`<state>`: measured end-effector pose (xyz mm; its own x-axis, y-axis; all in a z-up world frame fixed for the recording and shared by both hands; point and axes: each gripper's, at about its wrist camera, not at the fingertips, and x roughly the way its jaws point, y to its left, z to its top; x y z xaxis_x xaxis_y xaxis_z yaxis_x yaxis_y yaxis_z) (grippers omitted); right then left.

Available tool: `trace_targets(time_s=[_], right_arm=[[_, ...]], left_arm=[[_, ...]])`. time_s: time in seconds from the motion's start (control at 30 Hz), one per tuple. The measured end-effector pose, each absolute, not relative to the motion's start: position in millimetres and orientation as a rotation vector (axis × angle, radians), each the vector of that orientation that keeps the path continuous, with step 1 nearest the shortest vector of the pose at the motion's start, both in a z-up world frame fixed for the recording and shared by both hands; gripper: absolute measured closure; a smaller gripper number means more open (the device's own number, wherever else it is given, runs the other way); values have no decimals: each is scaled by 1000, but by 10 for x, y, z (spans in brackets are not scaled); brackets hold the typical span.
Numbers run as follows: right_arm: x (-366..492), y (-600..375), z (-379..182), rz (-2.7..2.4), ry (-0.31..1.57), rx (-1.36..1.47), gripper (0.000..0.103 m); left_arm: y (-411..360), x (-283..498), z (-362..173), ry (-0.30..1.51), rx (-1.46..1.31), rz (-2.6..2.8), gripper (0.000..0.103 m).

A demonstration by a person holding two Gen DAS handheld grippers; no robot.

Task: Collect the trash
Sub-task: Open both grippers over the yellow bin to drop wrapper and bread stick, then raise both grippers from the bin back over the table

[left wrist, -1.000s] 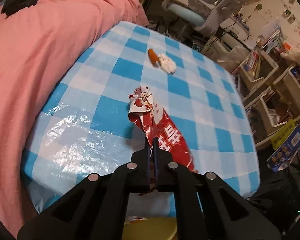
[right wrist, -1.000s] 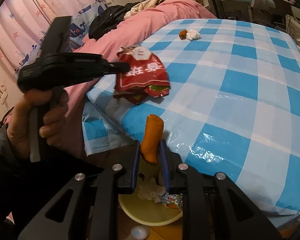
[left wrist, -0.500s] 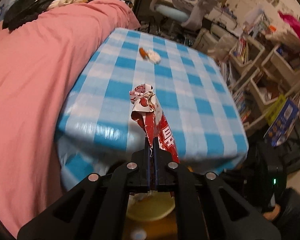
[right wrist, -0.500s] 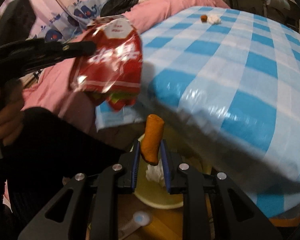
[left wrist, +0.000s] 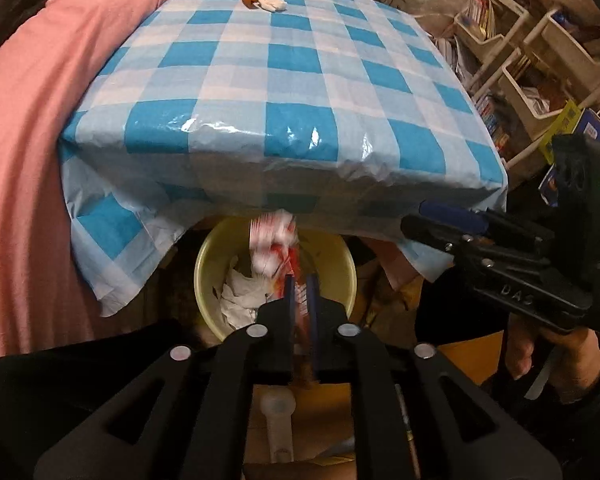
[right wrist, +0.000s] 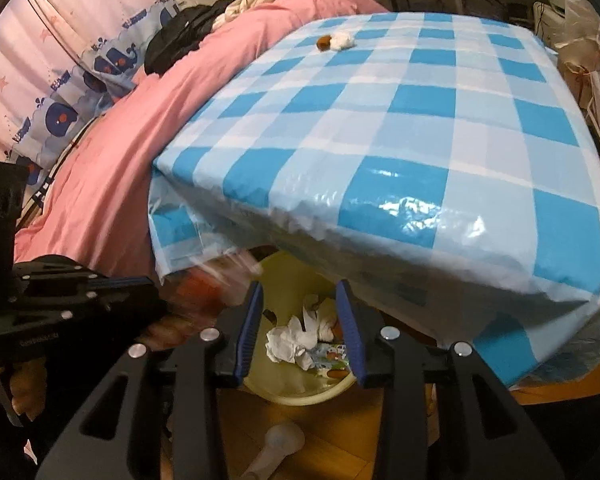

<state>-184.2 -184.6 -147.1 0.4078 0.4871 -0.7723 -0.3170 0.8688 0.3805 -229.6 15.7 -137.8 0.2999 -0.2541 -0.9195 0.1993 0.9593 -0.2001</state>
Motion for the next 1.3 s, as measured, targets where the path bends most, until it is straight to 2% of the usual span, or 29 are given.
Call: trace_targets(time_s=[0.03, 0.1, 0.17, 0.3, 0.4, 0.5, 0.93, 1.3], right_arm=[[-1852, -1850, -1462, 508, 1026, 185, 63], [-1867, -1854, -1441, 501, 1007, 186, 62], [-1860, -1832, -1413, 499, 991, 182, 61], [-1856, -1790, -1391, 493, 963, 160, 61], [-1850, -1783, -1367, 483, 940, 148, 61], [-1817, -1787, -1327, 467, 915, 140, 61], [-1229, -1755, -1151, 438, 858, 118, 59], [-149, -1448, -1040, 420, 834, 4, 59]], left_arm=[[164, -2300, -1353, 1219, -49, -297, 88], [178, -2307, -1251, 1169, -27, -276, 66], [225, -2295, -1083, 1082, -26, -243, 52], [316, -2167, -822, 966, -53, -201, 39], [395, -2030, -676, 896, -92, -173, 33], [433, -1848, -598, 860, -116, -164, 28], [572, -734, -704, 789, -228, -118, 25], [691, 152, -862, 796, -268, -79, 25]])
